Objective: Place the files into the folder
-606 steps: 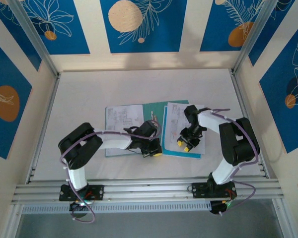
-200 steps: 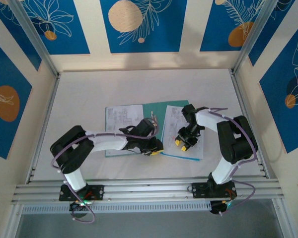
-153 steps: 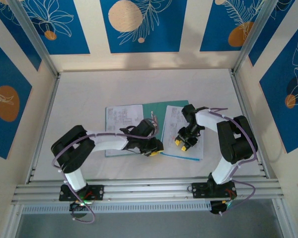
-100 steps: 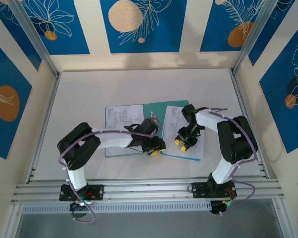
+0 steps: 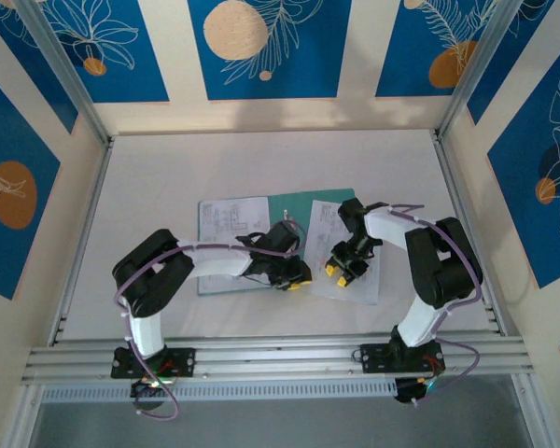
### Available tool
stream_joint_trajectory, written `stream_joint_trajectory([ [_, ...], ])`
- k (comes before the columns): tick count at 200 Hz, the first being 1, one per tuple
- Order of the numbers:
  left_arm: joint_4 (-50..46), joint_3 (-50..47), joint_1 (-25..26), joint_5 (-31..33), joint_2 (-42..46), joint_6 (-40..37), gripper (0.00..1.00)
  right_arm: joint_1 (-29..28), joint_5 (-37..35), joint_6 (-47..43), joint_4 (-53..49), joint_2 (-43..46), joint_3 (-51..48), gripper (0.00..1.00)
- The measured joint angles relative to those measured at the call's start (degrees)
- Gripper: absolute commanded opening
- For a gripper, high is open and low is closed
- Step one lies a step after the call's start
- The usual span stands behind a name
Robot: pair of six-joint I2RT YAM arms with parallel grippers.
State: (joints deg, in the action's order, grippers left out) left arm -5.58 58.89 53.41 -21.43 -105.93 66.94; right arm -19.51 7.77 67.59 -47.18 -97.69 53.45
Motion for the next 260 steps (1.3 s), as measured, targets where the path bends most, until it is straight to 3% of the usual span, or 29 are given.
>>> stream_joint_trajectory([
  [22, -0.02, 0.00, 0.00, 0.00, 0.00, -0.04, 0.00, 0.00, 0.00, 0.00, -0.02, 0.00, 0.02, 0.34],
  [42, 0.07, 0.00, 0.00, -0.04, 0.00, 0.04, 0.00, -0.07, -0.59, -0.11, -0.81, 0.04, 0.72, 0.40],
  [67, 0.94, -0.39, 0.00, -0.24, 0.00, 1.18, 0.00, -0.33, -3.39, -1.49, -3.37, 1.86, 4.35, 0.59],
  [83, 2.05, -0.94, 0.00, -0.48, 0.00, 2.25, 0.00, -0.31, -5.31, -2.56, -4.83, 3.93, 7.78, 0.63],
  [147, 7.85, -3.34, -0.17, -0.90, 0.02, 7.41, 0.00, -0.31, -10.36, -5.92, -8.02, 9.42, 12.48, 0.63],
  [260, 13.66, -8.66, -0.90, 2.16, 4.13, 12.02, 0.00, -0.31, -10.80, -7.21, -8.63, 9.53, 10.36, 0.63],
])
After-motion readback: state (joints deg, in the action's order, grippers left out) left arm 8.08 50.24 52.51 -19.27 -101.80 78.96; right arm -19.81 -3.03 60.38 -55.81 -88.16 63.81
